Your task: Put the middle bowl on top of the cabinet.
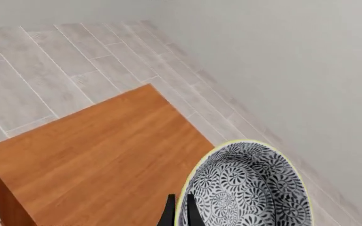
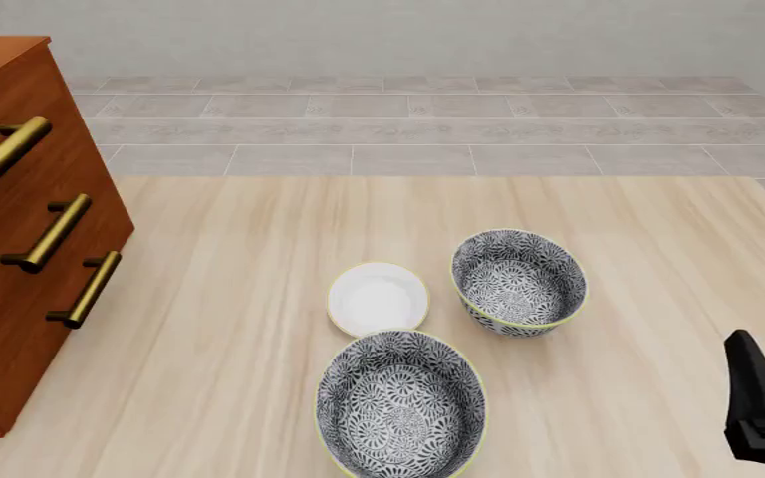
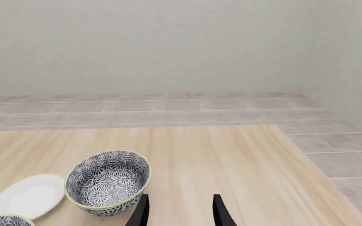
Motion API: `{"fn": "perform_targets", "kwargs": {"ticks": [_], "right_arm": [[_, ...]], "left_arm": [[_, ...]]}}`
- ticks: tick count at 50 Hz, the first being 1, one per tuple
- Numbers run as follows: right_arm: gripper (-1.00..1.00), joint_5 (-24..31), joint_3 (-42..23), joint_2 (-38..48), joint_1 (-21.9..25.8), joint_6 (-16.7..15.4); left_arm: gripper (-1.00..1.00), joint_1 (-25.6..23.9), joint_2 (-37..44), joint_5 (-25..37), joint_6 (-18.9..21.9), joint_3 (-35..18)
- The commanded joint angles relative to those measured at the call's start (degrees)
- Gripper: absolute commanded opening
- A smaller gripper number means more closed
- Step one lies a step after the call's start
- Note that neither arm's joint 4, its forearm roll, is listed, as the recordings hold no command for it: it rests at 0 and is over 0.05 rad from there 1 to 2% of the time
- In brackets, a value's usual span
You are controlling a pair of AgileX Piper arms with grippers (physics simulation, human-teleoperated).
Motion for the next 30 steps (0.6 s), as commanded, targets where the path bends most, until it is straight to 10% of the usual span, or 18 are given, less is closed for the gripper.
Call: {"fn": "perform_targets", "kwargs": {"ticks": [1,30], "right_arm": [[1.0,0.0,0.1,0.0,-0.1,0.2],[1.0,1.1,-0.9,-0.8,-0.4,0.6]], "left_arm": [[-1.0,2.2,0.7,0.0,-1.0,-0.1],[-1.0,5.4,2.3,1.0,-7.3,1.5]]}}
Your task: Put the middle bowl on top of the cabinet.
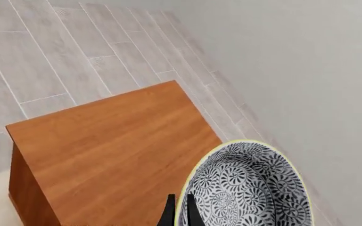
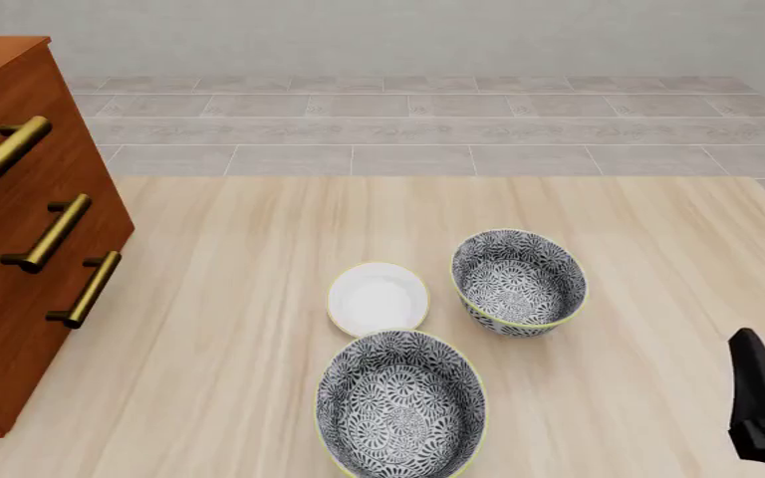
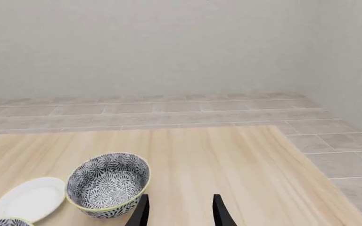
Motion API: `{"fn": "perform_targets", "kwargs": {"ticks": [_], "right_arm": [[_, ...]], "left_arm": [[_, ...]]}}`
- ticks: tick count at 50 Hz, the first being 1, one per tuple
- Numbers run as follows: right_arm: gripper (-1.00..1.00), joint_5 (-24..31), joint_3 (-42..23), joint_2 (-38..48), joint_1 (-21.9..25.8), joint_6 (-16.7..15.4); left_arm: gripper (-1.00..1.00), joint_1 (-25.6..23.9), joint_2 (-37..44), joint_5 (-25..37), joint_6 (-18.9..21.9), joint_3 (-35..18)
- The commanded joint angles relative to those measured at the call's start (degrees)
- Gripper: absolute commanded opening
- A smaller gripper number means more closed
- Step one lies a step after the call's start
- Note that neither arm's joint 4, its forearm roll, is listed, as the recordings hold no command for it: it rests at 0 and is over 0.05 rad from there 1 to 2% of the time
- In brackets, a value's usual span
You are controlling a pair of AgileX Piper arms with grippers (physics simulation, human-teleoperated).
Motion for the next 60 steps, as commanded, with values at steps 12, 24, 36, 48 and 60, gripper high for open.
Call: {"fn": "perform_targets", "kwargs": {"ticks": [12,24,36,48,60], "right_arm": [[1.0,0.3,-0.6,0.0,-0.5,0.1],[1.0,0.2,-0.9,0.5,-0.6,-0.1],[1.0,0.3,-0.3,0.1,-0.4,-0.1],[1.0,0.5,-0.1,-0.2,-0.7,0.3],[1.0,0.6,0.0,-0.3,-0.8,0.6]], "left_arm": [[-1.0,1.3,1.4,-1.2,-2.4,2.8],[-1.0,2.7,2.1,-2.4,-2.9,4.6],[-1.0,3.3,3.0,-3.0,-2.7,5.4],[-1.0,3.4,3.8,-4.0,-2.7,6.5],[-1.0,4.1,5.4,-4.9,-2.5,7.2]]}}
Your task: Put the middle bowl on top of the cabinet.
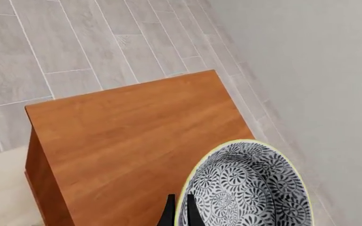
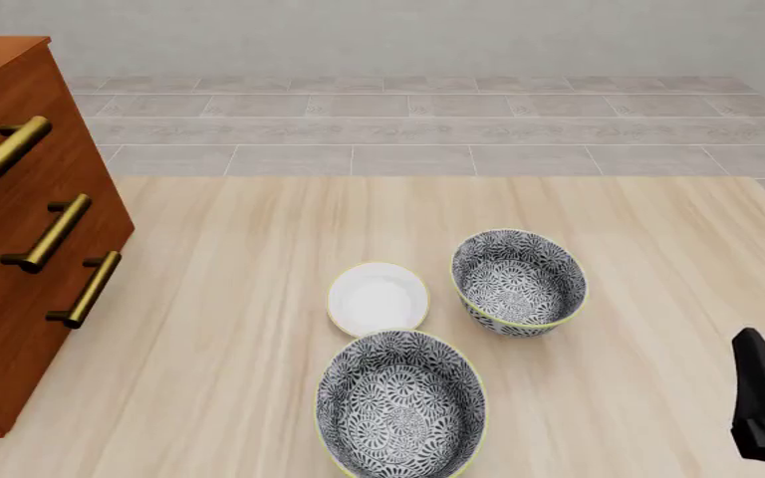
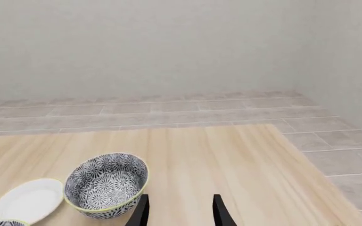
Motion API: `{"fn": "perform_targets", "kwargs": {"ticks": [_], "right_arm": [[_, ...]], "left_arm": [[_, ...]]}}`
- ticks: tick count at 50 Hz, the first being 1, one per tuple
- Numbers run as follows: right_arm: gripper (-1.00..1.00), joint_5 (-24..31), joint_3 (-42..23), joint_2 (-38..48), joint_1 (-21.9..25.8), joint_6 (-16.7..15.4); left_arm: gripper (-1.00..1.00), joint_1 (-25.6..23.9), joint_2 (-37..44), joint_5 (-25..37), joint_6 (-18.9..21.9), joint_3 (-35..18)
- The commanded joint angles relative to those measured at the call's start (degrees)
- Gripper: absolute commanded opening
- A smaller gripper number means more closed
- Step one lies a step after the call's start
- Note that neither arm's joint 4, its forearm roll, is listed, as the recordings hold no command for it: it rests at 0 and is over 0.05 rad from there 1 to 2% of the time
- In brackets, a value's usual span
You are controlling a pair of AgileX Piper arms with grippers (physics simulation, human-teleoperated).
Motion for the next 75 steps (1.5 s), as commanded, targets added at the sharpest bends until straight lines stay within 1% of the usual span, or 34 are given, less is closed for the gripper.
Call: {"fn": "perform_targets", "kwargs": {"ticks": [1,8,16,38,46,47,62,75], "right_arm": [[1.0,0.1,0.2,-0.1,0.0,0.2],[1.0,-0.1,0.5,-0.1,-0.1,0.1],[1.0,-0.1,0.4,0.0,-0.2,0.2],[1.0,-0.5,0.4,0.3,-0.7,0.2],[1.0,-0.6,0.7,0.3,-0.7,0.1],[1.0,-0.5,0.8,0.3,-0.7,0.1],[1.0,-0.4,0.9,0.1,-0.7,0.3],[1.0,-0.2,1.0,0.0,-0.9,0.3]], "left_arm": [[-1.0,0.6,1.1,-0.8,0.5,0.3],[-1.0,0.5,1.5,-1.5,0.4,1.1],[-1.0,1.0,2.0,-1.7,1.2,0.9],[-1.0,0.6,2.5,-2.9,1.3,1.9],[-1.0,-0.3,1.7,-3.3,1.5,1.5],[1.0,0.5,1.9,-2.7,2.5,0.7],[1.0,-0.2,0.1,-2.7,1.4,0.8],[1.0,-0.1,-1.2,-2.5,1.3,0.6]]}}
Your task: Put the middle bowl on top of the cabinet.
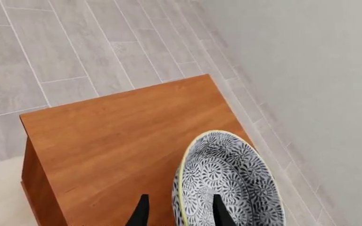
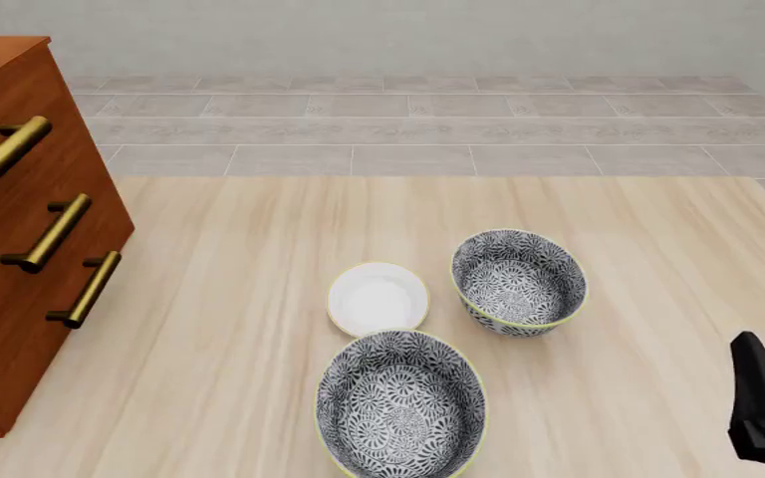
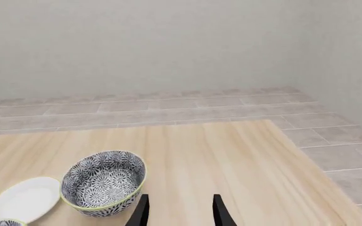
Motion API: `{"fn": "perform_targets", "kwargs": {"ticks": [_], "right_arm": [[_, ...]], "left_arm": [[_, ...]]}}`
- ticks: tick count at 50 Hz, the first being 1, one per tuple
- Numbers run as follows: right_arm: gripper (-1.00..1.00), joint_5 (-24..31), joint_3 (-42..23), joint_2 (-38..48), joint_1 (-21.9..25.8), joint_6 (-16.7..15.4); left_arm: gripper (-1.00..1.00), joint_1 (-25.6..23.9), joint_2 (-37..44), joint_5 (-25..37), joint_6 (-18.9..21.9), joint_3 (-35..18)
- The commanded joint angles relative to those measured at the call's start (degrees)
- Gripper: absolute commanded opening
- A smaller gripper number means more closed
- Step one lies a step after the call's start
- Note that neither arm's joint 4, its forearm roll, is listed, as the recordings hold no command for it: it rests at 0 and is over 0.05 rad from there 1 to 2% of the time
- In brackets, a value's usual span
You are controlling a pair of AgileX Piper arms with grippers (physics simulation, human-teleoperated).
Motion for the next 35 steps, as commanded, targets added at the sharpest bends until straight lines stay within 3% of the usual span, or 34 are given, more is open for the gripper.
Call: {"fn": "perform_targets", "kwargs": {"ticks": [1,35], "right_arm": [[1.0,0.1,0.1,-0.1,-0.1,0.0],[1.0,0.3,-0.4,-0.2,-0.1,-0.5]], "left_arm": [[1.0,0.0,-1.2,-0.1,0.0,0.0],[1.0,-1.7,-9.3,-0.8,-0.7,3.5]]}}
